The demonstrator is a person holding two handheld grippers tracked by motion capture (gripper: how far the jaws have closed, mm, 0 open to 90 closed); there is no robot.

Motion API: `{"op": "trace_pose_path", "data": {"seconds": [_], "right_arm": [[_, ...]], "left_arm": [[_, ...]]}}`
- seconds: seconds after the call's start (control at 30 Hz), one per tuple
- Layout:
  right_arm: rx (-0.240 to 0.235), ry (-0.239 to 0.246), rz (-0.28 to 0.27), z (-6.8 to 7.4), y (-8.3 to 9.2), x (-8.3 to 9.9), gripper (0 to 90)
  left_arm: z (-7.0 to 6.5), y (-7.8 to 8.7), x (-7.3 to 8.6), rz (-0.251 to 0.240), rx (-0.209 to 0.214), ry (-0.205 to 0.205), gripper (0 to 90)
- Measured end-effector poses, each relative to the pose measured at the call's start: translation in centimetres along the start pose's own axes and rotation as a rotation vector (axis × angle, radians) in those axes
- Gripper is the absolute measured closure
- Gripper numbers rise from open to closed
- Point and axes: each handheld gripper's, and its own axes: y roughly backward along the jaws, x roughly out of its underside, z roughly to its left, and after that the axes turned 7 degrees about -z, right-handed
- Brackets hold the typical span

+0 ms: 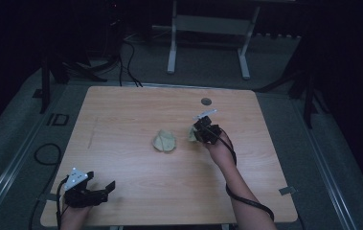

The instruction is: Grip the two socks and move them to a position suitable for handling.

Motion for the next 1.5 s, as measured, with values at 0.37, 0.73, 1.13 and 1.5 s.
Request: {"op": "trace_pose_path", "data": {"seconds": [0.37, 0.73, 1.13, 1.5], "right_arm": [[-0.05, 0.035, -0.102, 2.0, 5.9, 0.2, 82.7], [-0.099, 0.071, -0.201, 5.8, 10.6, 3.8, 82.6], [-0.123, 0.092, -0.211, 10.1, 12.2, 8.6, 82.4], [-0.167, 0.009, -0.109, 12.4, 7.7, 12.4, 81.4]], "left_arm": [[-0.3, -0.3, 0.0, 0.015, 0.008, -0.006, 2.2], [-0.4, -0.4, 0.0, 0.015, 0.014, -0.003, 2.3], [-0.7, -0.2, 0.0, 0.018, 0.023, -0.01, 2.2], [-1.9, -0.7, 0.0, 0.039, 0.057, -0.044, 2.2]]}}
